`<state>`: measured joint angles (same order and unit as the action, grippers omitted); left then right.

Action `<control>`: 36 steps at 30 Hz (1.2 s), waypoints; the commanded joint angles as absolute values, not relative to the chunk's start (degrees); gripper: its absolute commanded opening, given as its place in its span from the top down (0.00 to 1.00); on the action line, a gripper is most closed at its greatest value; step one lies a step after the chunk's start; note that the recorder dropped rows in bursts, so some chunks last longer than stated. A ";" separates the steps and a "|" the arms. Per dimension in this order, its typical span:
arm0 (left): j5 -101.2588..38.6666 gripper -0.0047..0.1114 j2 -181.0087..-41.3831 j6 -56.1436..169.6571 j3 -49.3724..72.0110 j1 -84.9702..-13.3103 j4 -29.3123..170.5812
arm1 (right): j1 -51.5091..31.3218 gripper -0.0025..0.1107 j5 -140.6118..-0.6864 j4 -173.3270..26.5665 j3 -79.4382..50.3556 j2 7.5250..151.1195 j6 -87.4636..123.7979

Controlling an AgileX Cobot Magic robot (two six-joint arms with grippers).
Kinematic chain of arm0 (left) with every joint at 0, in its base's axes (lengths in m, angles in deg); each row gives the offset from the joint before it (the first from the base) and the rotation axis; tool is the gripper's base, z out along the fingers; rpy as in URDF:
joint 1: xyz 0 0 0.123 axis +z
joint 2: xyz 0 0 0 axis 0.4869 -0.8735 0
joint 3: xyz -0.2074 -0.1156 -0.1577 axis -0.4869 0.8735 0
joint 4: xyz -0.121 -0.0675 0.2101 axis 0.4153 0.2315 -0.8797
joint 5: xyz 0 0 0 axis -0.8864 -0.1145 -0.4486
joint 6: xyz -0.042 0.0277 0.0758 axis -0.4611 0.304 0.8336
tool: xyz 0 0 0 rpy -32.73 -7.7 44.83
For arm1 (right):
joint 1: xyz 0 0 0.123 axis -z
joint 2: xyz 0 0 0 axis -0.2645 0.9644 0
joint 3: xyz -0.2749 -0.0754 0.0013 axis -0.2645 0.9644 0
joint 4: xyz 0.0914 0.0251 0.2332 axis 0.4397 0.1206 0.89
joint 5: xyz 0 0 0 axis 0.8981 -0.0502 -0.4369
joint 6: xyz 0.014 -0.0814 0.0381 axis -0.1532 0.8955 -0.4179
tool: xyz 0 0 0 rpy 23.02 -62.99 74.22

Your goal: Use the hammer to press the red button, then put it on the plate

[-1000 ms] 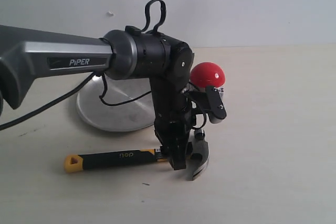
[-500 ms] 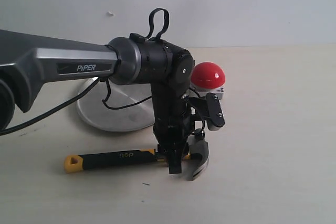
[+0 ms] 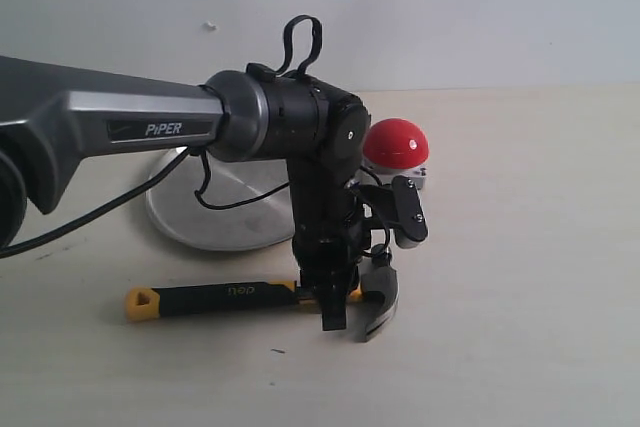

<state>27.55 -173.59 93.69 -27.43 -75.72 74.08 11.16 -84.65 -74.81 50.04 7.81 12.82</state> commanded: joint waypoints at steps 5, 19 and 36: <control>21.24 0.96 -162.21 91.93 -27.45 -76.03 75.48 | 11.48 0.98 -84.21 -74.76 50.36 7.52 12.79; -1.54 0.96 -147.50 97.67 -11.41 -75.47 97.12 | 11.48 0.98 -84.21 -74.76 50.36 7.52 12.79; -17.13 0.96 -130.43 137.23 15.55 -69.04 140.67 | 11.48 0.98 -84.21 -74.76 50.36 7.52 12.79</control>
